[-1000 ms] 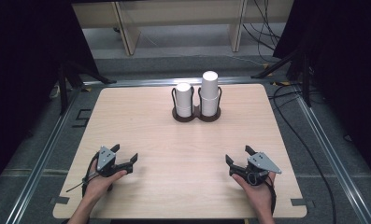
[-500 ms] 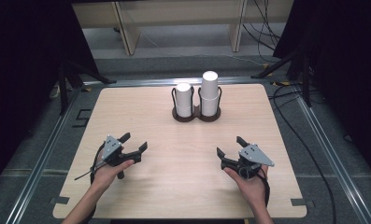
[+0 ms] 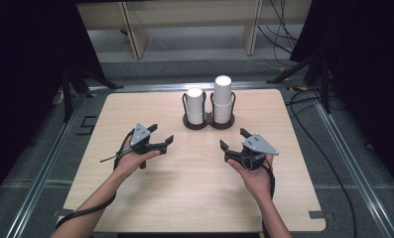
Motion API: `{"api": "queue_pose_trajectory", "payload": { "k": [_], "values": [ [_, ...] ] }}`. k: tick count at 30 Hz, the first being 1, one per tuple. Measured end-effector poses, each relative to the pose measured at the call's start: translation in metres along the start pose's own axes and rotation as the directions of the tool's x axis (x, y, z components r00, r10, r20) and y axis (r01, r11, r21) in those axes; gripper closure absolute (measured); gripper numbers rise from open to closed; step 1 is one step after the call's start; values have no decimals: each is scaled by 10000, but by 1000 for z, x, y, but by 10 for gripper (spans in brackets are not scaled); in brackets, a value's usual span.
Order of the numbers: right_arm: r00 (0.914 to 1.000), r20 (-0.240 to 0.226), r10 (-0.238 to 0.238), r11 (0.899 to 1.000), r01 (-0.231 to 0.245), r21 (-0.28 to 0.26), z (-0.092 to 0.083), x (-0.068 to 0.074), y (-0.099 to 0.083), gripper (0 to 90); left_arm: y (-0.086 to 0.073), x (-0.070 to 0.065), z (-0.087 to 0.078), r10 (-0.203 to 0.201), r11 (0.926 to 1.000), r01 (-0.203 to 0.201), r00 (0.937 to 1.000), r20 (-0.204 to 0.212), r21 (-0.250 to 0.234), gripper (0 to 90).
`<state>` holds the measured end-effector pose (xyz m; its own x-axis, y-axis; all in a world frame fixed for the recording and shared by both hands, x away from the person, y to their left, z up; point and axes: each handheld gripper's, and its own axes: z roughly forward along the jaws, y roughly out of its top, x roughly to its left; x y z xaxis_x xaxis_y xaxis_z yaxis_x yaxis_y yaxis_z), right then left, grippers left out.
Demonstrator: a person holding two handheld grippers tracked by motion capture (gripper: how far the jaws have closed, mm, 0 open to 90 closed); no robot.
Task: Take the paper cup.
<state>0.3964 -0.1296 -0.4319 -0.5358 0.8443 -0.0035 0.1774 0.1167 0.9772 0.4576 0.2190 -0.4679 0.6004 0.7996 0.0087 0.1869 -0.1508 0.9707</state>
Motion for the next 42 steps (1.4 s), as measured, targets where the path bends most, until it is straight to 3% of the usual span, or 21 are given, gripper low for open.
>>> {"api": "queue_pose_trajectory", "payload": {
  "k": [2, 8, 13, 14, 19, 22, 25, 28, 32, 37, 38, 42],
  "values": [
    [9996, -253, -102, 9999, 100, -84, 11, 1, 4, 184, 2, 0, 8, 134, 9999, -134, 9999, 32, 40, 158],
    [9989, -344, -308, 9995, 309, 21, 31, 4, 13, 200, 4, -3, 35, 514, 9981, -520, 9985, 165, 322, 168],
    [9987, -369, -348, 9992, 354, 159, 43, 3, 20, 214, 4, -3, 48, 552, 9975, -559, 9983, 175, 433, 164],
    [9967, -239, -773, 9970, 772, -31, 50, 0, 24, 223, 5, -2, 56, 590, 9969, -600, 9980, 207, 515, 164],
    [9960, -315, -842, 9964, 844, 60, 65, -3, 36, 249, 7, 2, 71, 704, 9949, -735, 9965, 449, 696, 164],
    [9963, -383, -774, 9970, 777, 59, 81, -6, 47, 267, 9, 7, 84, 439, 9951, -479, 9979, 472, 863, 170],
    [9960, -454, -769, 9969, 776, 135, 89, -7, 52, 276, 10, 10, 90, 156, 9963, -195, 9987, 477, 835, 175],
    [9955, -499, -800, 9965, 811, 195, 105, -6, 58, 283, 10, 13, 98, 152, 9955, -182, 9994, 323, 932, 182],
    [9923, -801, -941, 9948, 968, 303, 123, -3, 65, 300, 11, 13, 104, 222, 9961, -257, 9989, 418, 842, 192],
    [9913, -821, -1033, 9933, 1071, 424, 135, 0, 71, 309, 13, 12, 114, 626, 9932, -659, 9973, 373, 962, 196],
    [9884, -793, -1298, 9907, 1326, 315, 138, -1, 73, 314, 14, 12, 115, 615, 9935, -647, 9974, 370, 938, 196],
    [9907, -799, -1103, 9925, 1141, 438, 148, 1, 78, 327, 14, 11, 122, 620, 9923, -657, 9974, 375, 1053, 198]
  ]
}}
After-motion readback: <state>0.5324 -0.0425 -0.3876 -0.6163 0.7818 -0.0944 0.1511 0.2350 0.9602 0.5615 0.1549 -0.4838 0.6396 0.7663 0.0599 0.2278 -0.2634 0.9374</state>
